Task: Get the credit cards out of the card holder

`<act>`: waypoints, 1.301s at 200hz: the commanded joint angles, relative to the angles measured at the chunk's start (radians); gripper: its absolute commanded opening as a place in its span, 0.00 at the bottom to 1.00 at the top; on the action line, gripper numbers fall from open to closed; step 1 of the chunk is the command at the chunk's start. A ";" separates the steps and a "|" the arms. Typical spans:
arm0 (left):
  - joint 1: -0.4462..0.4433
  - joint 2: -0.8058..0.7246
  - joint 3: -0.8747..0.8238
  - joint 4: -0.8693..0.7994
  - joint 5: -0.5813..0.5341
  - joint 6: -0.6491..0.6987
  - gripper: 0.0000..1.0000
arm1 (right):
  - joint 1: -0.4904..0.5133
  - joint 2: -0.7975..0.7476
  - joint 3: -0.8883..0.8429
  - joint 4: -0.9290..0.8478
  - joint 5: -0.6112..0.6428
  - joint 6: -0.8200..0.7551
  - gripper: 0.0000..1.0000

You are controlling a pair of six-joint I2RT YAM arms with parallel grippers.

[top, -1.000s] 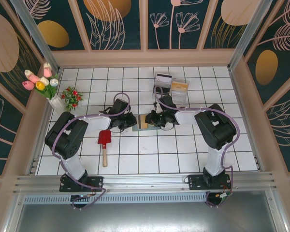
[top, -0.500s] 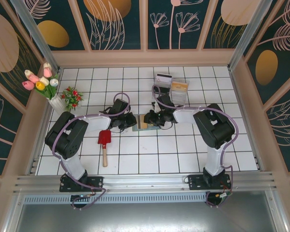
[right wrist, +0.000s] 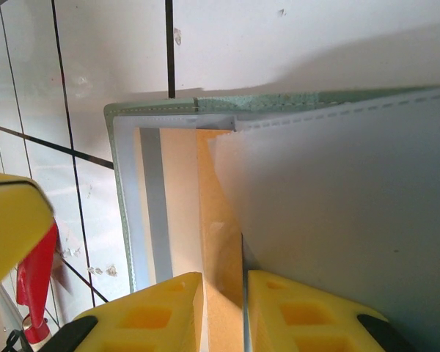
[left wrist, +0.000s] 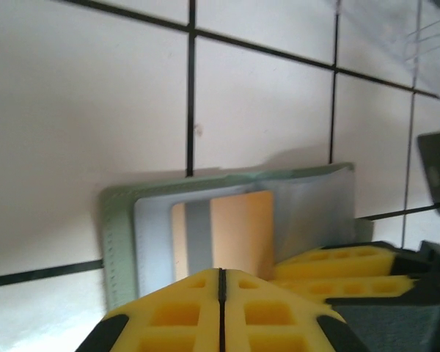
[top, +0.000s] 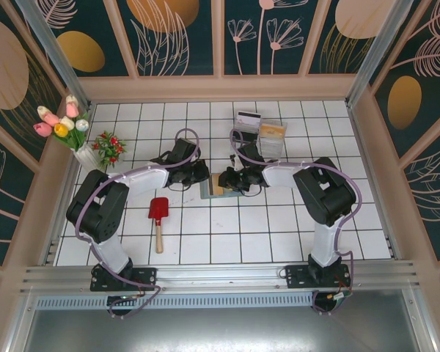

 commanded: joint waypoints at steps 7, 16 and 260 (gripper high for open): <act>-0.005 0.021 0.013 0.001 0.016 -0.006 0.04 | -0.004 0.049 -0.031 -0.028 0.064 0.007 0.25; -0.005 0.024 0.004 -0.006 0.008 -0.008 0.04 | -0.006 0.049 -0.034 -0.026 0.062 0.007 0.25; -0.005 0.069 -0.165 0.028 -0.012 -0.021 0.00 | -0.046 0.056 -0.078 0.107 -0.094 0.027 0.06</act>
